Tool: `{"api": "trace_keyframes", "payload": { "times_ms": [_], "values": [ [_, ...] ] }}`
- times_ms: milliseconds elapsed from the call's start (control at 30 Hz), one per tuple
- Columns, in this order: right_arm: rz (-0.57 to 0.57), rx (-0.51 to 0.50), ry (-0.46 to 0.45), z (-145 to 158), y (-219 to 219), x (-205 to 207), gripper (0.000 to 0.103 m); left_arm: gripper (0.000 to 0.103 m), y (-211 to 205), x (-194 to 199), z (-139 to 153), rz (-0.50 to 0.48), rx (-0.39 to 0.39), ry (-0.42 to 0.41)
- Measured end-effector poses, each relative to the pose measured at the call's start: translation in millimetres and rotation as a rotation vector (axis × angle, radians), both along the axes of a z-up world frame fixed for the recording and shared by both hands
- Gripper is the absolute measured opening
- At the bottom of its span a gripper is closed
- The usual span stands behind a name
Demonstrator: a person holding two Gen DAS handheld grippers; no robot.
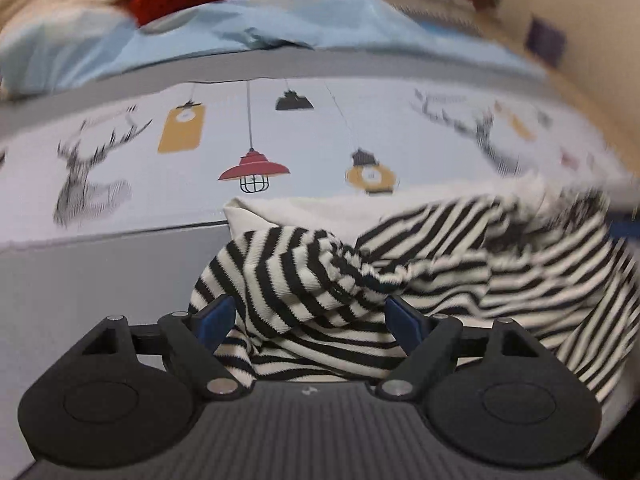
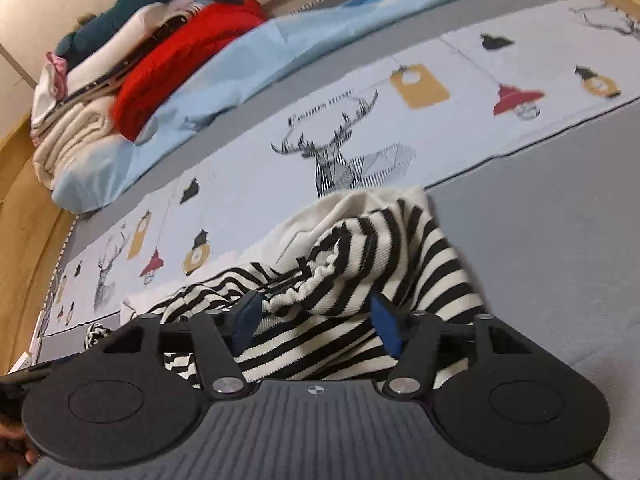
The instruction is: Fold small clothes
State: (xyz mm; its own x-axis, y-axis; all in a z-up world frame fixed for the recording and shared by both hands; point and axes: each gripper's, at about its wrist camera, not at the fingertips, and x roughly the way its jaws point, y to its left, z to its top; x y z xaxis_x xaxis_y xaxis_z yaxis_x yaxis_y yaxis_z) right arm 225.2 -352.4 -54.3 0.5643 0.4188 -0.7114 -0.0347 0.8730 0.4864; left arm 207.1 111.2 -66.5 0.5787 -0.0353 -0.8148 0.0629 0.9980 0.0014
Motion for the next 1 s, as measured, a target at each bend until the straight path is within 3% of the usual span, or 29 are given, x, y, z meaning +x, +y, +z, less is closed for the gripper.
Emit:
{"api": "trace_keyframes", "payload": {
  "times_ms": [167,233,300,367,400,433,533,667,867,1000],
  "values": [
    [-0.032,-0.012,0.059,-12,13,19,0.064,0.086,-14,17,-16,-0.055,0.094,0.005],
    [-0.049,-0.029,0.070,-15,17,25,0.063,0.079,-16,23,-21,-0.065,0.106,0.012],
    [-0.060,-0.051,0.080,-17,21,30,0.058,0.040,-16,30,-25,-0.076,0.112,0.035],
    [-0.057,-0.088,0.107,-21,27,34,0.037,0.026,-11,35,-25,-0.066,0.109,0.041],
    [-0.064,-0.106,0.119,-24,29,36,0.021,0.020,-8,37,-22,-0.058,0.100,0.032],
    [-0.079,-0.102,0.124,-24,28,37,0.007,0.019,-5,38,-19,-0.050,0.084,0.019],
    [-0.121,-0.070,0.073,-12,28,40,0.007,0.017,2,40,-3,-0.011,0.039,-0.039],
    [-0.162,-0.016,-0.111,19,29,41,0.006,0.016,9,44,13,0.050,-0.018,-0.116],
    [-0.222,-0.011,-0.306,38,37,56,0.006,0.016,6,63,21,0.114,-0.012,-0.208],
    [-0.231,-0.047,-0.345,36,47,75,0.006,0.016,10,77,20,0.167,-0.016,-0.242]
  ]
}}
